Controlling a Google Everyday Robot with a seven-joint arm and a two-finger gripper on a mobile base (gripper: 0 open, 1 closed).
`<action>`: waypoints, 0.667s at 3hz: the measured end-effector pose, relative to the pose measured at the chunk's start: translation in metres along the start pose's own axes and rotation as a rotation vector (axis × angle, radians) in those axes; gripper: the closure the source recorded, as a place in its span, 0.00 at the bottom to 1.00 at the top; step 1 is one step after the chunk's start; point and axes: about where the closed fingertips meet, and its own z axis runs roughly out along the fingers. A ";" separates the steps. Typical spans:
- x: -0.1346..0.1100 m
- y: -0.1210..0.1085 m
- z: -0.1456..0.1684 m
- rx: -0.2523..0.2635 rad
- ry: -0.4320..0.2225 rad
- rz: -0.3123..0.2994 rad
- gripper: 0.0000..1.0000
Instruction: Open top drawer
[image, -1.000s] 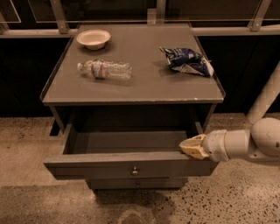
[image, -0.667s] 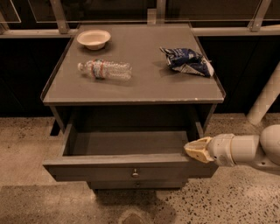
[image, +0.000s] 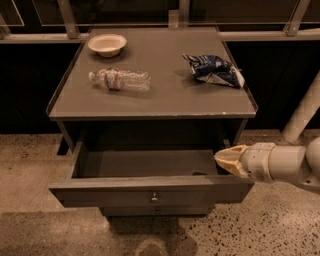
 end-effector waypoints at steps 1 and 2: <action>0.000 0.000 0.000 0.000 0.000 0.000 0.61; 0.000 0.000 0.000 0.000 0.000 0.000 0.37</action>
Offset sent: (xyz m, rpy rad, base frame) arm 0.0000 0.0000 0.0000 0.0000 0.0000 0.0000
